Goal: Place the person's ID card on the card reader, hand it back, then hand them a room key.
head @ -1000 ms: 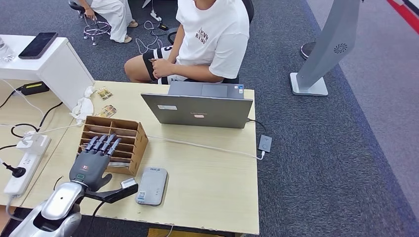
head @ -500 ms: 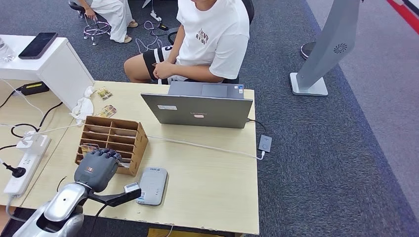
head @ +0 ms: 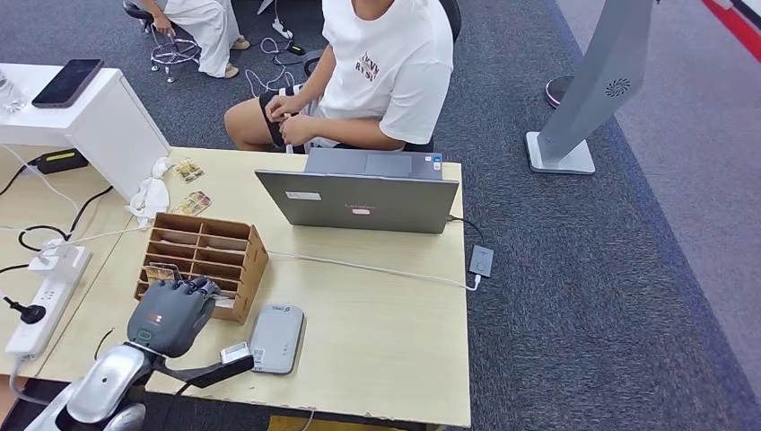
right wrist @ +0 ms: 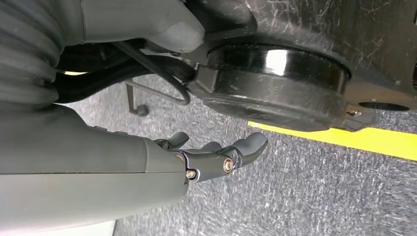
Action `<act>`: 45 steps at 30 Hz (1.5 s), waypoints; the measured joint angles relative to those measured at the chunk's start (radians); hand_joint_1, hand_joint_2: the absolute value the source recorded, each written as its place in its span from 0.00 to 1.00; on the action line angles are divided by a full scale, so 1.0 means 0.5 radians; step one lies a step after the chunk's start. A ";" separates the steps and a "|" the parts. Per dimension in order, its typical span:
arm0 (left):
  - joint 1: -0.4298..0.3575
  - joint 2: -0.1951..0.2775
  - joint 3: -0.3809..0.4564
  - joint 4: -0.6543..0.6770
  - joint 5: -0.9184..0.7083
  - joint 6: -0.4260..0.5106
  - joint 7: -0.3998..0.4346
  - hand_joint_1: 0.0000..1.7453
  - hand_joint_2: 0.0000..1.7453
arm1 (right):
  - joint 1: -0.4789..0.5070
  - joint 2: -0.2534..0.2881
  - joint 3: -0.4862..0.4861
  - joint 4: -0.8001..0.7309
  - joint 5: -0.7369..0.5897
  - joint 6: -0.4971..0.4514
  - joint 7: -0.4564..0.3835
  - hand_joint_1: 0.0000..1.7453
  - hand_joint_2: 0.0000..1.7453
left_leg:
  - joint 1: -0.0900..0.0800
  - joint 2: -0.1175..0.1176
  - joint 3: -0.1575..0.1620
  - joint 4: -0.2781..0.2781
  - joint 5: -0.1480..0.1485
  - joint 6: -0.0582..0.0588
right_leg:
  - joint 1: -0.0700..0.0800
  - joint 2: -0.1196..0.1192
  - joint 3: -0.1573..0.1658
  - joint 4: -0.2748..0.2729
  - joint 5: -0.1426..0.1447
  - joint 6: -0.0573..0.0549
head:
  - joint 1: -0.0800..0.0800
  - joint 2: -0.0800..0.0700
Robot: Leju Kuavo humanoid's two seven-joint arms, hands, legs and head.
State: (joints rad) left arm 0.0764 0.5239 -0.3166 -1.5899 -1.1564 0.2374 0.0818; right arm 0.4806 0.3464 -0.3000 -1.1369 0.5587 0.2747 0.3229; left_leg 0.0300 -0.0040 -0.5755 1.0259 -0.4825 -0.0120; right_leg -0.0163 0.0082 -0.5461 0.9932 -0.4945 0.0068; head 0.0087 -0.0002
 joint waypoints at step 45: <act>-1.042 0.149 0.222 0.486 0.247 0.370 0.010 1.00 1.00 | 0.015 -0.138 0.211 0.044 -0.292 -0.184 -0.076 0.00 1.00 | 0.001 0.007 -0.001 0.000 0.012 -0.001 | 0.001 0.004 -0.005 0.002 0.013 -0.007 | 0.001 0.000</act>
State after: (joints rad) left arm -0.4447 0.5982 -0.2055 -1.3469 -1.0331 0.4224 0.0869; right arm 0.4880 0.2776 -0.1946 -1.1147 0.4126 0.1826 0.2850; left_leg 0.0303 -0.0005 -0.5758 1.0259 -0.4767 -0.0126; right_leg -0.0161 0.0100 -0.5486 0.9943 -0.4881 0.0035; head 0.0092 0.0000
